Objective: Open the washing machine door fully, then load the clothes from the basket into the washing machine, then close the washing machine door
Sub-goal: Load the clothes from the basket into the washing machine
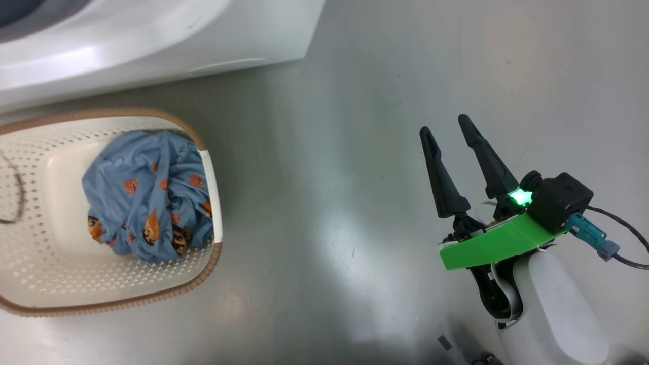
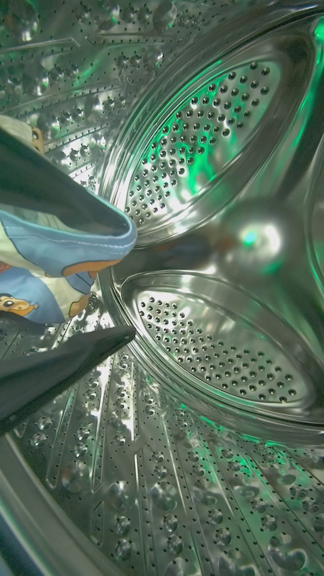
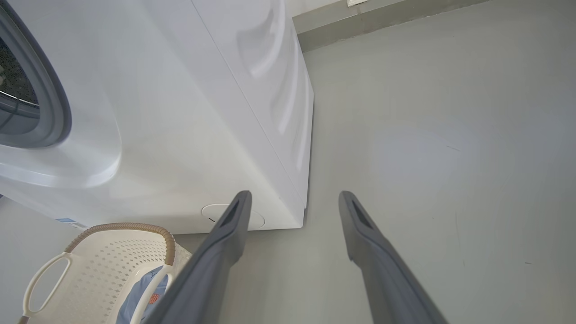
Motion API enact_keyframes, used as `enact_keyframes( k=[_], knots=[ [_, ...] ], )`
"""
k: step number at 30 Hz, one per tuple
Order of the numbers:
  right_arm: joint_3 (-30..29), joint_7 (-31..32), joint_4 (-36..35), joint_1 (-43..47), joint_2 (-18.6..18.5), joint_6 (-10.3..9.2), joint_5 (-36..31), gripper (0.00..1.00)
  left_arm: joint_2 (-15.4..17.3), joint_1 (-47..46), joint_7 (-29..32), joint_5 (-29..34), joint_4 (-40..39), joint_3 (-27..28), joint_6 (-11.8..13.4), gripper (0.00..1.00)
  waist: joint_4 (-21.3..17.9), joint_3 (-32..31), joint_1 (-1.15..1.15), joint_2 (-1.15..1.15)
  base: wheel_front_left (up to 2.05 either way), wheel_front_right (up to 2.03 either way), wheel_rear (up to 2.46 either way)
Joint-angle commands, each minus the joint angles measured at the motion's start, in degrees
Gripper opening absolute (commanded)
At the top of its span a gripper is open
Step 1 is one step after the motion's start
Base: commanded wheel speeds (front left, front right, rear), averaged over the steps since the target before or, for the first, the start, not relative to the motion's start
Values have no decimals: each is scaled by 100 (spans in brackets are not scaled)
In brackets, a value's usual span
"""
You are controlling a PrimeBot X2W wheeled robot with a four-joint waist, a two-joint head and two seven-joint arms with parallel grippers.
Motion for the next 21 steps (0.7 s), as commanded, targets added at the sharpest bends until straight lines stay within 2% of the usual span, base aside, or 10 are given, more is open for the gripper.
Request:
enact_keyframes(
  k=[1,14,21],
  knots=[
    [101,-27,-70,274,48,17,-99,100,209,316,-29,148,-260,235,58,100,101,-211,0,0,0,0,0],
    [32,-27,58,434,48,17,-121,100,-295,1577,-30,595,-932,893,30,100,216,-831,0,0,0,0,0],
    [-28,-27,129,601,48,17,-224,100,-568,2494,-30,953,-1542,1356,16,100,233,-1246,0,0,0,0,0]
  ],
)
